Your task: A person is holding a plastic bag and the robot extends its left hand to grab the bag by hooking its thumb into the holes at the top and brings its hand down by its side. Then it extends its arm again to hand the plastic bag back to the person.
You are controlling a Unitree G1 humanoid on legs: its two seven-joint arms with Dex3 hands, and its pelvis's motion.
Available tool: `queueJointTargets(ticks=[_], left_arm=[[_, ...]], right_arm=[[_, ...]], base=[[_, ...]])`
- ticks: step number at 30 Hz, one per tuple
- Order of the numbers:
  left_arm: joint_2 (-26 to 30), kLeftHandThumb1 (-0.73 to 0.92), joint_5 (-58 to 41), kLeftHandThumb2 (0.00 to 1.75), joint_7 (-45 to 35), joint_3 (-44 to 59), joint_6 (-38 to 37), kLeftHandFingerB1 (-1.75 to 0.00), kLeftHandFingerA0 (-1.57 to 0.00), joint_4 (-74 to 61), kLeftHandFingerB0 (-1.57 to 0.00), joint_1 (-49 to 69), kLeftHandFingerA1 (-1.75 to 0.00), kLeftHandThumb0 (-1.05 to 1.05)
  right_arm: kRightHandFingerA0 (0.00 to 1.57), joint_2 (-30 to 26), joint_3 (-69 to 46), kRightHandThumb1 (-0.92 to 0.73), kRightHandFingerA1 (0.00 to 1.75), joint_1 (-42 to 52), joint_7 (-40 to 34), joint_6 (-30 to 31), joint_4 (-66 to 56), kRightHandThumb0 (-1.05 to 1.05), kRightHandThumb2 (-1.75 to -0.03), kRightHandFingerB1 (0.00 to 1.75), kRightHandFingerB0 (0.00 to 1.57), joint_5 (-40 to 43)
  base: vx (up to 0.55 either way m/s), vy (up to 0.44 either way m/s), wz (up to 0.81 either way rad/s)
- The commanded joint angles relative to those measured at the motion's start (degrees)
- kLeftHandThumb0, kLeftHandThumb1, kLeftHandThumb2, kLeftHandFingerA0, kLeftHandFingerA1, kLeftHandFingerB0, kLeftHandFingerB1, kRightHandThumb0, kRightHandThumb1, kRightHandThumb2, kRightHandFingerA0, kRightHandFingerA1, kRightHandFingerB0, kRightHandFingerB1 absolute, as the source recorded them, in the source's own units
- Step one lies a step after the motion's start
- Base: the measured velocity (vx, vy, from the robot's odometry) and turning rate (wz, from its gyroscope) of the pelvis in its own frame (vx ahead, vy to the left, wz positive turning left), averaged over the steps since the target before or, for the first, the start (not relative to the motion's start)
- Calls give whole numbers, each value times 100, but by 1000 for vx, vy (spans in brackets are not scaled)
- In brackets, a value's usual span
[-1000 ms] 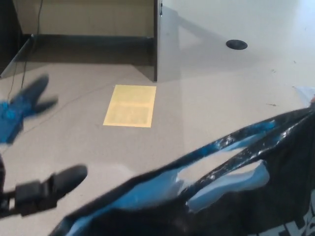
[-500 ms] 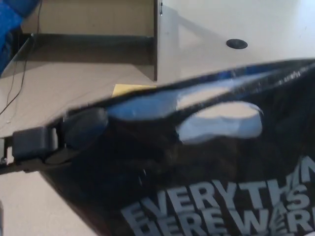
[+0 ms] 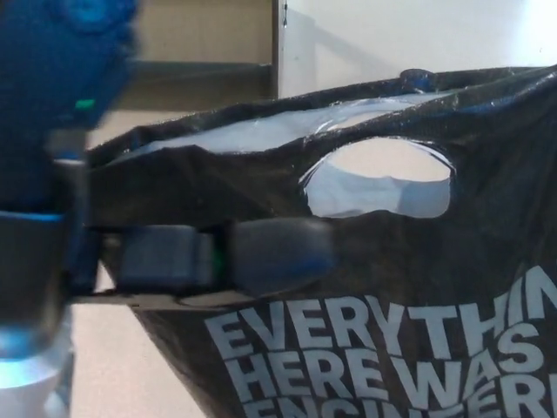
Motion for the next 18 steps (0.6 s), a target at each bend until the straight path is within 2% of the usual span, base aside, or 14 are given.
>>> queueJointTargets(ticks=[1,2,3,6,7,9,10,13,14,18], left_arm=[[148,50,1406,56,-822,-717,1480,-27,-10,161,-9,-591,-28,-74],[125,41,1571,73,-825,-793,1496,-26,-11,277,-7,-684,-22,-78],[115,47,1774,85,-852,-874,1523,-22,-11,377,-10,-787,-13,-74],[82,45,2204,84,-948,-1071,1645,-24,-10,586,-9,-1043,-12,-72],[20,39,2247,82,-917,-1139,1693,-28,-3,672,-3,-1082,-15,-66],[-42,41,2301,81,-891,-1207,1739,-28,-6,776,-5,-1139,-15,-65],[-88,47,2370,56,-888,-1259,1793,-29,-4,817,-4,-1173,-26,-73],[-252,48,2740,56,-834,-1461,1903,-29,-4,1056,-5,-1311,-26,-72],[-286,43,2832,81,-820,-1502,1921,-30,-9,1127,-7,-1346,-15,-67],[-350,42,3232,80,-914,-1680,2069,-27,-8,1392,-7,-1469,-18,-66]], right_arm=[[57,-108,-14,-63,42,40,72,-48,3,-37,-59,38,46,96],[56,-106,-18,-63,42,27,86,-47,6,-36,-58,38,46,104],[58,-107,-19,-63,42,16,85,-42,9,-35,-58,38,47,104],[58,-103,-22,-63,42,1,81,-54,14,-35,-58,38,48,106],[59,-111,-5,-63,43,30,80,-66,-18,-35,-58,38,48,86],[58,-100,9,-63,43,25,83,-53,-19,-34,-58,39,48,76],[56,-112,47,-64,43,24,55,-40,-19,-34,-59,38,47,25],[56,-123,65,-64,42,28,65,-16,-29,-34,-59,38,47,18],[57,-123,52,-63,43,15,91,-15,-30,-34,-59,38,48,43],[59,-144,53,-62,43,-32,87,-19,-26,-34,-58,39,49,47]], base=[[0,0,0],[0,0,0],[0,0,0],[0,0,0],[0,0,0],[0,0,0],[0,0,0],[0,0,0],[0,0,0],[0,0,0]])
